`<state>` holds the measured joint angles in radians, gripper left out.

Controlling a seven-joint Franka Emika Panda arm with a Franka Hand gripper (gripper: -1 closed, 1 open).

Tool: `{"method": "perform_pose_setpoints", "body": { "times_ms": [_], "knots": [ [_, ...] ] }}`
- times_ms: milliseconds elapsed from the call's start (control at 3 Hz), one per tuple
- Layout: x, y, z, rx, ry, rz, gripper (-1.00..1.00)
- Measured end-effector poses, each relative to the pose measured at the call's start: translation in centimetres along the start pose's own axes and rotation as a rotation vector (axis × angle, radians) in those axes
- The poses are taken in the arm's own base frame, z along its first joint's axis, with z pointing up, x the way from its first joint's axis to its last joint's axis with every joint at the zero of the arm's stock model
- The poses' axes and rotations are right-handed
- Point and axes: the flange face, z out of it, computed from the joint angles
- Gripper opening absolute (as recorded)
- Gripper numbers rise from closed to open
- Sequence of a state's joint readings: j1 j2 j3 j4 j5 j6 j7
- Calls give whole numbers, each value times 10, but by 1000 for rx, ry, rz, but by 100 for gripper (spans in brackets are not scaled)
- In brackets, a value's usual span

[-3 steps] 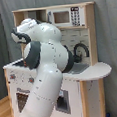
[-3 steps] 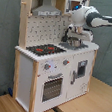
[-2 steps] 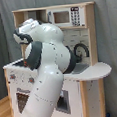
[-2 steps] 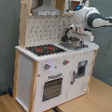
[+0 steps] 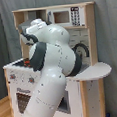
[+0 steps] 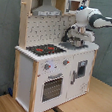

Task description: Play with the kitchen

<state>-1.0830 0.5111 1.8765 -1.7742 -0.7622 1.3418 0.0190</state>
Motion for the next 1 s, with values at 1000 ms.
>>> {"method": "perform_pose_setpoints", "body": {
  "times_ms": [1000],
  "knots": [
    [20, 39, 61, 61, 106, -51, -100]
  ]
}}
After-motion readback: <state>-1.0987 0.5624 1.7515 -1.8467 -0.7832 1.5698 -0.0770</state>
